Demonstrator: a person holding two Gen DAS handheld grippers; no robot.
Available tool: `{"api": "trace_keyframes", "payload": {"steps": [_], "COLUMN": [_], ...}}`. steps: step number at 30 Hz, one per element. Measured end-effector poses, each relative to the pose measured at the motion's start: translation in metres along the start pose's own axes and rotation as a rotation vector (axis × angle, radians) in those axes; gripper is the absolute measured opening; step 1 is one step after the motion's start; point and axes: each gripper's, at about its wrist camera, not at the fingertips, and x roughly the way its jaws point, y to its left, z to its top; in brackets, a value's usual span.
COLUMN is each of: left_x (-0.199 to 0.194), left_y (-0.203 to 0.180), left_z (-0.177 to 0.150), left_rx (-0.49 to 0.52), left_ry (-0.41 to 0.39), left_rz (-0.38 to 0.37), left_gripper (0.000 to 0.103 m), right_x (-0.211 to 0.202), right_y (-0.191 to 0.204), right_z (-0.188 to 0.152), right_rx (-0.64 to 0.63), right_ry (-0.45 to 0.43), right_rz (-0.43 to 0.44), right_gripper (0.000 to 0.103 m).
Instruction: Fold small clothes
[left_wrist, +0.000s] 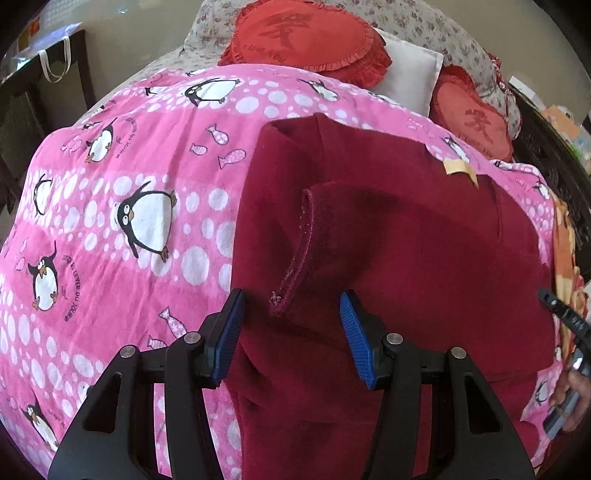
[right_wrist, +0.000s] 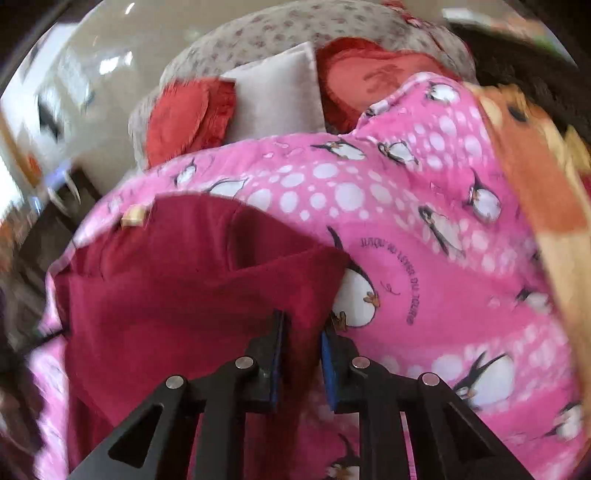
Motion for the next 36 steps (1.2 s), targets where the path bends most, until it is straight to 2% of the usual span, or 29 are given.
{"api": "trace_keyframes", "payload": {"steps": [5,8,11,15,17,21,23,28,31,36], "left_x": [-0.016,-0.017,-0.011,-0.007,-0.01,-0.024,-0.029,-0.045,-0.054,-0.069], "left_y": [0.001,0.002,0.002,-0.002,-0.006,-0.007,-0.007,-0.008,-0.011,-0.011], "left_z": [-0.006,-0.012,-0.018,-0.027,-0.031,-0.04,-0.043,-0.055,-0.066,-0.08], "left_rx": [0.023,0.034,0.03,0.046,0.072,0.089,0.093,0.096,0.108,0.123], "left_ry": [-0.024,-0.022,0.0,-0.002,0.001,-0.012,-0.016,-0.026,-0.024,-0.027], "left_rz": [0.007,0.021,0.037,0.066,0.094,0.095,0.102,0.099,0.096,0.108], "left_gripper": [0.052,0.052,0.052,0.052,0.052,0.052,0.052,0.052,0.052,0.052], "right_x": [-0.036,-0.052,-0.053,-0.026,-0.027,-0.051,-0.064,-0.079,-0.065,-0.036], "right_y": [-0.003,0.025,0.048,0.044,0.036,0.04,0.041,0.043,0.042,0.031], "right_z": [0.001,-0.014,-0.036,-0.057,-0.059,-0.054,-0.056,-0.069,-0.077,-0.083], "right_rx": [0.077,-0.027,-0.119,-0.176,-0.14,-0.158,-0.142,-0.11,-0.09,0.026], "right_ry": [-0.014,0.01,0.046,0.1,0.091,0.075,0.069,0.072,0.105,0.17], "right_rz": [0.031,0.067,0.059,-0.058,-0.035,-0.104,-0.055,-0.008,-0.025,0.03], "right_gripper": [0.021,0.021,0.021,0.021,0.021,0.022,0.024,0.048,0.048,0.048]}}
